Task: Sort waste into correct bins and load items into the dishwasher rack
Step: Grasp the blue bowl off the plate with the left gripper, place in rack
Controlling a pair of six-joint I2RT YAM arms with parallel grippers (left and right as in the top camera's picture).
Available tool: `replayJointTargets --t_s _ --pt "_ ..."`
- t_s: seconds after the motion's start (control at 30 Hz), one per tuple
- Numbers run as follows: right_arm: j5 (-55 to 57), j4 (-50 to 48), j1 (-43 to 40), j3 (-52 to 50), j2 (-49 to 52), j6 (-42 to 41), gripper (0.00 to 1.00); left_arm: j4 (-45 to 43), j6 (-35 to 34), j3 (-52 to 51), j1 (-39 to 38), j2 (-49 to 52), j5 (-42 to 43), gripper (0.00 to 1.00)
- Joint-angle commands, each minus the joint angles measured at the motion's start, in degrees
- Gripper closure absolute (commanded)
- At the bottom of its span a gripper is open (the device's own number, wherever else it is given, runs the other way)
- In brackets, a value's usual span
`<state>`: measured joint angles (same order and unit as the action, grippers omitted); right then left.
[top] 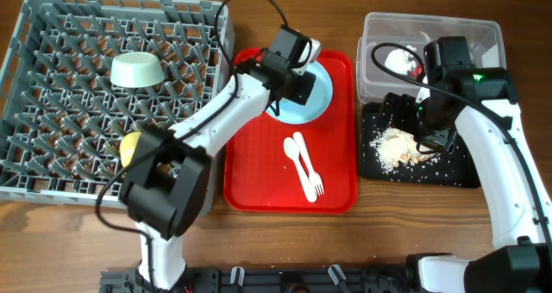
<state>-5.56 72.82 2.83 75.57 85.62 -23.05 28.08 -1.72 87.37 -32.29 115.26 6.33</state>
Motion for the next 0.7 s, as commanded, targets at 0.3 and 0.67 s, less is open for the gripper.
replayJointTargets --t_s 0.3,0.67 --pt "-0.7 0.0 -0.1 0.5 -0.9 0.6 0.00 3.3 -6.5 1.8 26.2 -17.2 40.1 0.96" --pt "-0.7 0.0 -0.1 0.5 -0.9 0.6 0.01 3.9 -9.5 1.8 46.6 -2.3 68.2 0.96"
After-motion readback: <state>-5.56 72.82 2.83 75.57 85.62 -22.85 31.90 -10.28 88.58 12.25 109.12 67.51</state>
